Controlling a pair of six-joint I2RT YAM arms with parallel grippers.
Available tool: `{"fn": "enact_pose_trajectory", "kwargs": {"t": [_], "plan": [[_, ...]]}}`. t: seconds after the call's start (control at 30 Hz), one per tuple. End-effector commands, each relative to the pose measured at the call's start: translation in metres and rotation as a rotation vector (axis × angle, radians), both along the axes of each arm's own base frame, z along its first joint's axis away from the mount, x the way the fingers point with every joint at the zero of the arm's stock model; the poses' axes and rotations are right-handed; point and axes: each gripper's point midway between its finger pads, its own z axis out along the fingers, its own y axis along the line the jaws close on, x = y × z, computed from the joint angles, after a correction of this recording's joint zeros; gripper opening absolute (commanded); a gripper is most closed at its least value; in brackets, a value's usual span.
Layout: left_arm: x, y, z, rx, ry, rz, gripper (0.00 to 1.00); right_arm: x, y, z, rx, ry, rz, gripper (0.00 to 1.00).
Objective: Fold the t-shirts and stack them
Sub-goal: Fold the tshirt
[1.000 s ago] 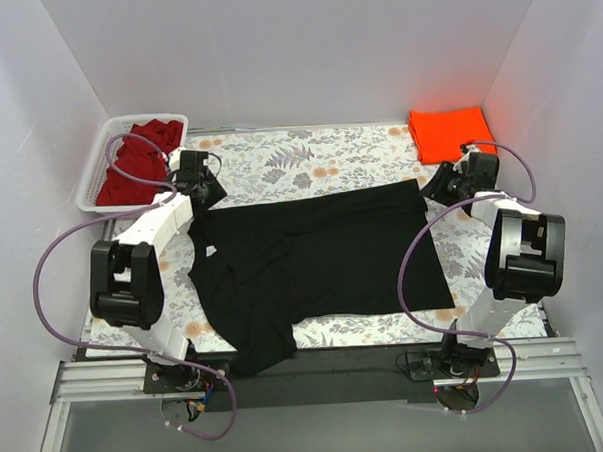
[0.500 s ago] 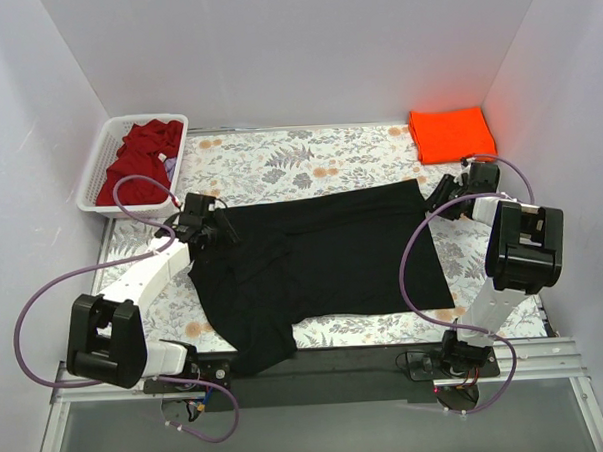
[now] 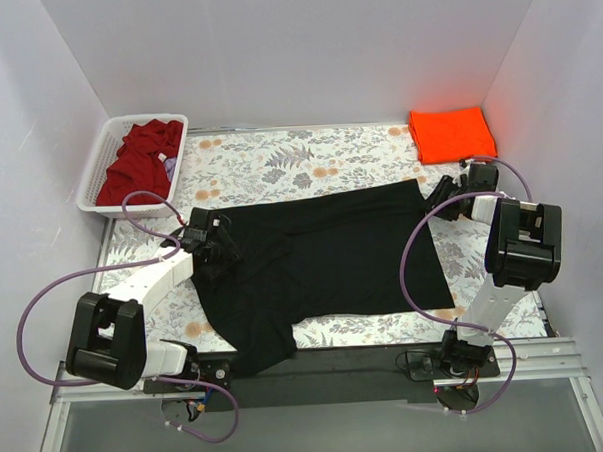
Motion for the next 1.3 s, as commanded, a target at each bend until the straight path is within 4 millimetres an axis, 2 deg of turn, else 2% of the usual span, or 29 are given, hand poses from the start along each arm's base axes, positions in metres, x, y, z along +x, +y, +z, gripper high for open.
{"fn": "enact_pose_trajectory", "kwargs": {"t": [0.0, 0.37, 0.63, 0.73, 0.83, 0.87, 0.9, 0.97, 1.0, 1.27], "plan": [[0.001, -0.003, -0.002, -0.016, -0.007, 0.005, 0.46, 0.005, -0.006, -0.006, -0.002, 0.007, -0.016, 0.42], [0.003, -0.005, -0.009, -0.026, -0.001, 0.009, 0.40, 0.009, -0.014, -0.012, -0.018, 0.014, -0.036, 0.38], [0.000, -0.005, -0.016, -0.022, 0.017, 0.010, 0.34, 0.008, -0.009, -0.013, 0.000, 0.011, -0.012, 0.27], [0.001, -0.005, -0.014, -0.024, 0.011, 0.010, 0.25, 0.009, -0.008, -0.007, 0.004, -0.001, -0.004, 0.19], [0.002, -0.006, -0.012, -0.025, 0.007, 0.010, 0.08, 0.010, -0.008, -0.001, 0.000, -0.015, -0.003, 0.11], [0.004, -0.006, -0.009, -0.027, 0.001, 0.010, 0.04, 0.010, -0.008, 0.000, -0.001, -0.018, -0.003, 0.02], [0.005, -0.007, -0.006, -0.029, -0.005, 0.010, 0.00, 0.010, -0.008, 0.002, 0.000, -0.021, 0.000, 0.01], [0.006, -0.007, -0.001, -0.026, -0.007, 0.005, 0.00, 0.011, -0.007, 0.007, 0.002, -0.031, 0.003, 0.01], [0.012, -0.006, 0.008, -0.020, -0.036, 0.009, 0.00, 0.009, -0.006, 0.009, 0.005, -0.026, 0.003, 0.01], [0.024, 0.006, 0.044, 0.050, -0.084, 0.022, 0.00, 0.003, -0.007, 0.025, -0.008, -0.013, 0.002, 0.01]]}}
